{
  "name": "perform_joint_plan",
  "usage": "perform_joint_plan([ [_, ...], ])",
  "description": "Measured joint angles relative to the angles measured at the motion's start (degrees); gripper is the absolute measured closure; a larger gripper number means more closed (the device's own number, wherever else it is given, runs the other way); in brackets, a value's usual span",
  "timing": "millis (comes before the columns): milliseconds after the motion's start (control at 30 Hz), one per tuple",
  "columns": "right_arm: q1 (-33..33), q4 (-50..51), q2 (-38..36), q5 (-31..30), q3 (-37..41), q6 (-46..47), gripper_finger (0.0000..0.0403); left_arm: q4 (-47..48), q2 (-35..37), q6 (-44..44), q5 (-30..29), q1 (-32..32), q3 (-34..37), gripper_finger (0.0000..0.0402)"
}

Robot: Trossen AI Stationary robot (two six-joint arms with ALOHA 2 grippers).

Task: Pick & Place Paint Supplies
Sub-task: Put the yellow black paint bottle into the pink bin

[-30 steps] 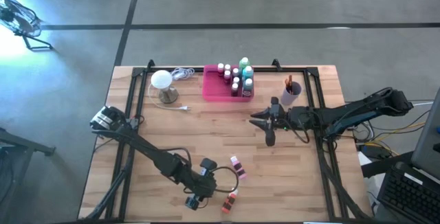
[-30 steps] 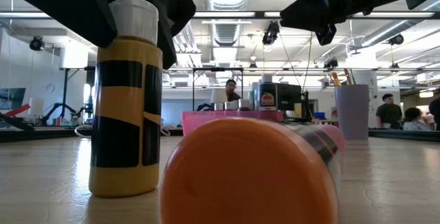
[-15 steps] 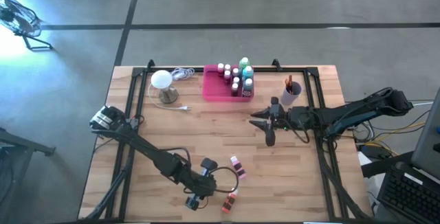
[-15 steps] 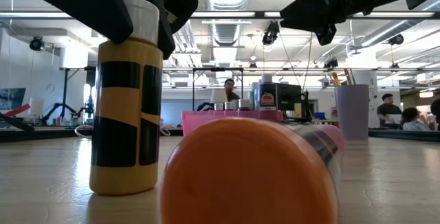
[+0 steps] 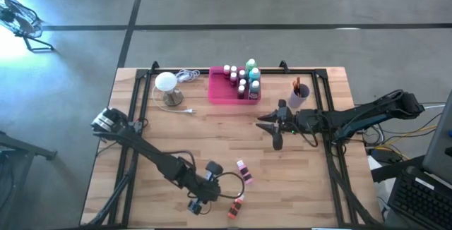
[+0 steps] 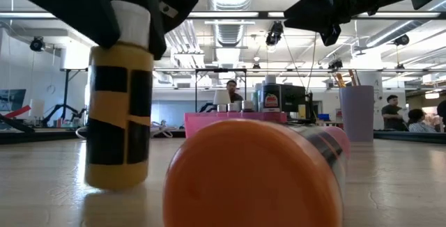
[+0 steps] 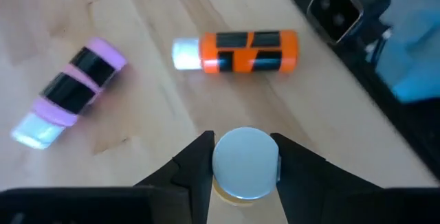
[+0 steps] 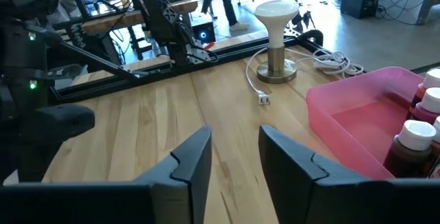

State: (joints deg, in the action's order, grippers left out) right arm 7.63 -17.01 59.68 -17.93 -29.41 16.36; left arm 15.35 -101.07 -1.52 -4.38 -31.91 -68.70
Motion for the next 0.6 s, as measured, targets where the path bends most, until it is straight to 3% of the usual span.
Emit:
perform_joint_plan([
  [333,0.01,-0.07,0.00,0.02,0.00,-0.02,0.0322,3.04,2.74,6.44,-7.32,3.19,-2.32,0.0264],
  [600,0.00,0.06,0.00,0.02,0.00,-0.02,0.0346,2.86,5.30,9.36,-17.21,11.06,-2.44,0.0264],
])
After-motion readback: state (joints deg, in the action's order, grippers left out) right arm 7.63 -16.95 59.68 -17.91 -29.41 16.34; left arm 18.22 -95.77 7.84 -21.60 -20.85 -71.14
